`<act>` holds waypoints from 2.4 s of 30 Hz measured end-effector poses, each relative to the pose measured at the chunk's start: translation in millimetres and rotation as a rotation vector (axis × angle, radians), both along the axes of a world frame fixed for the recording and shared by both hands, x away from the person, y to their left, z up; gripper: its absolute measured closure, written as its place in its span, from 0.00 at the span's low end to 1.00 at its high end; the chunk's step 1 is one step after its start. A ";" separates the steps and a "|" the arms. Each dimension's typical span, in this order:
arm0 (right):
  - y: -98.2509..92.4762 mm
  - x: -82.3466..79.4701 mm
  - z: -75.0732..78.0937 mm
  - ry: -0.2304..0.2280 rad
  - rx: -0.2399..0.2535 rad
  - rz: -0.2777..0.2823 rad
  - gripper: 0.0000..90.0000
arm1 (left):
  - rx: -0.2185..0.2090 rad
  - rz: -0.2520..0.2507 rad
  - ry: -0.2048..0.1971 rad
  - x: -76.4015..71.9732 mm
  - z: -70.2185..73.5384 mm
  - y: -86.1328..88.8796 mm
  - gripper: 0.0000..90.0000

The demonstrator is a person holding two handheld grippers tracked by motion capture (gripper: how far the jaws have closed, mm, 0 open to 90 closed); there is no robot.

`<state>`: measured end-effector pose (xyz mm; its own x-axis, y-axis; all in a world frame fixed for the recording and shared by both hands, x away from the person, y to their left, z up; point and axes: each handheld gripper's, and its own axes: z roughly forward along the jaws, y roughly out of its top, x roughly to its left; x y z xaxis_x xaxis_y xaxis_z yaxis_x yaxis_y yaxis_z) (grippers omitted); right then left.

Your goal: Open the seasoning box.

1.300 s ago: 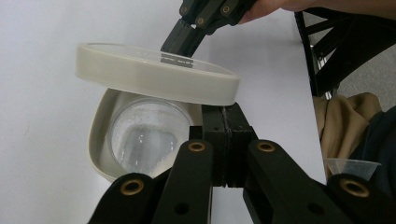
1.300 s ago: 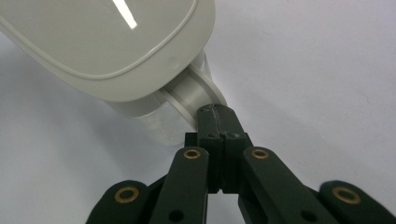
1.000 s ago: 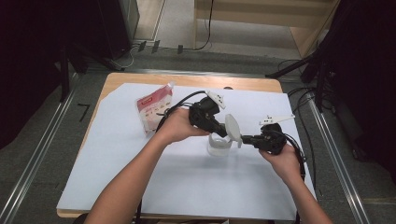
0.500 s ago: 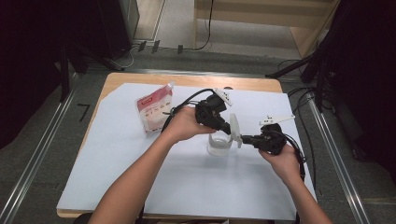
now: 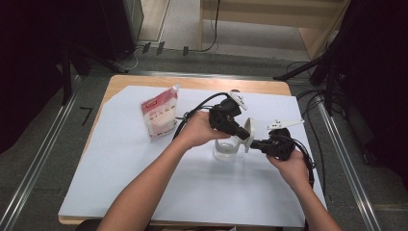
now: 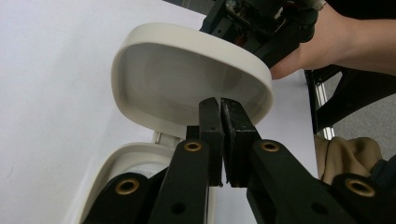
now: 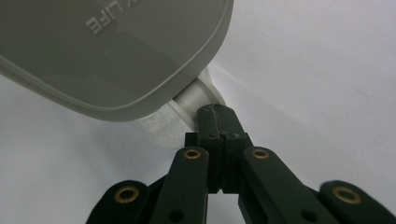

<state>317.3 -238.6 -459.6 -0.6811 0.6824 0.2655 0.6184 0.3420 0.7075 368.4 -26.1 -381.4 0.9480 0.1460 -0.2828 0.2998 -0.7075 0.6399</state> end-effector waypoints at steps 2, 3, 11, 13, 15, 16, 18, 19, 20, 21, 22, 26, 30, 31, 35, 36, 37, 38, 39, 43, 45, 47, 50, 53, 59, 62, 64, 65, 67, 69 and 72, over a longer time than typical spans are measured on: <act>-0.3 -0.2 -0.3 -0.004 0.002 0.002 1.00 | 0.004 0.002 0.001 0.1 0.1 0.3 0.97; -0.5 -0.3 -0.3 -0.004 0.002 0.002 1.00 | 0.002 0.007 -0.001 -0.2 0.4 1.1 0.96; -7.7 -3.9 -1.0 -0.027 0.016 0.008 0.87 | -0.015 0.028 0.001 5.0 4.7 19.1 0.77; -8.8 -5.0 -0.8 -0.033 0.023 0.012 0.86 | -0.009 0.025 -0.019 4.0 5.6 23.4 0.73; -9.6 -6.3 0.0 -0.042 0.029 0.011 0.81 | -0.015 0.030 -0.038 2.5 6.4 27.3 0.70; -10.4 -6.1 0.1 -0.048 0.030 0.015 0.79 | -0.021 0.032 -0.051 1.6 6.7 30.4 0.70; -11.8 -7.1 1.0 -0.046 0.042 0.004 0.76 | -0.036 0.039 -0.058 1.2 6.9 35.5 0.69; -12.7 -7.6 1.3 -0.046 0.052 0.004 0.74 | -0.042 0.044 -0.064 1.0 7.1 37.5 0.68; -13.7 -7.8 1.5 -0.053 0.052 0.003 0.73 | -0.058 0.045 -0.068 0.5 7.3 40.6 0.69; -14.6 -8.7 1.9 -0.053 0.058 -0.004 0.73 | -0.062 0.041 -0.076 0.0 7.7 42.6 0.69; -15.7 -9.1 1.9 -0.061 0.056 -0.002 0.72 | -0.073 0.037 -0.088 -1.1 7.6 45.3 0.69; -19.3 -12.6 1.9 -0.089 0.073 -0.006 0.68 | -0.061 0.061 -0.112 -4.0 8.3 51.9 0.69; -22.2 -15.2 4.6 -0.071 0.082 -0.015 0.60 | -0.053 0.090 -0.128 -6.4 5.7 61.0 0.68; -22.8 -16.0 5.4 -0.072 0.090 -0.019 0.58 | -0.049 0.090 -0.130 -7.5 3.9 63.8 0.67; -26.3 -19.6 9.6 -0.054 0.130 -0.017 0.51 | -0.028 0.100 -0.102 -9.2 -2.0 72.8 0.64; -27.1 -20.5 10.4 -0.057 0.131 -0.017 0.51 | -0.033 0.102 -0.090 -9.2 -3.8 75.5 0.63; -27.4 -21.7 10.7 -0.058 0.128 -0.017 0.51 | -0.039 0.104 -0.087 -9.5 -4.9 78.9 0.64; -27.7 -22.6 10.8 -0.059 0.125 -0.018 0.51 | -0.047 0.112 -0.089 -10.6 -5.4 81.0 0.64; -28.0 -23.1 10.6 -0.060 0.122 -0.016 0.51 | -0.056 0.116 -0.093 -11.5 -6.1 84.9 0.63; -28.1 -26.0 9.2 -0.072 0.100 -0.011 0.50 | -0.058 0.136 -0.064 -13.3 -8.4 94.0 0.57; -28.7 -28.7 8.3 -0.066 0.097 -0.012 0.49 | -0.071 0.149 -0.035 -13.6 -9.7 101.2 0.56; -29.6 -31.5 7.1 -0.058 0.095 -0.014 0.50 | -0.083 0.158 -0.030 -14.6 -10.7 106.9 0.57; -30.5 -33.7 6.8 -0.059 0.082 -0.014 0.49 | -0.066 0.171 -0.052 -18.0 -9.2 114.5 0.57; -30.7 -31.7 6.6 -0.065 0.086 -0.012 0.48 | -0.069 0.186 -0.057 -22.2 -6.4 121.4 0.56; -29.2 -28.5 6.3 -0.060 0.079 -0.004 0.43 | -0.066 0.227 -0.051 -26.6 -6.0 140.0 0.51; -27.5 -26.5 5.1 -0.062 0.066 0.003 0.43 | -0.070 0.243 -0.045 -29.6 -6.4 147.6 0.51; -26.6 -25.5 4.3 -0.061 0.056 0.006 0.43 | -0.066 0.254 -0.050 -32.3 -6.2 153.1 0.50; -26.6 -24.8 3.8 -0.062 0.050 0.012 0.43 | -0.061 0.260 -0.054 -33.5 -5.7 157.1 0.50; -25.7 -23.8 2.9 -0.062 0.045 0.012 0.43 | -0.052 0.276 -0.057 -34.4 -5.1 162.5 0.50; -25.5 -22.6 2.7 -0.063 0.040 0.018 0.43 | -0.049 0.289 -0.054 -35.4 -5.1 167.2 0.50; -24.8 -21.3 3.0 -0.064 0.037 0.015 0.44 | -0.051 0.307 -0.049 -35.9 -4.6 174.0 0.49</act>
<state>296.0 -263.4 -456.6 -0.7074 0.6628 0.2456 0.5664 0.3236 0.7580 332.5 147.9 -386.0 0.8746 0.4140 -0.2524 0.4624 -0.5556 0.6910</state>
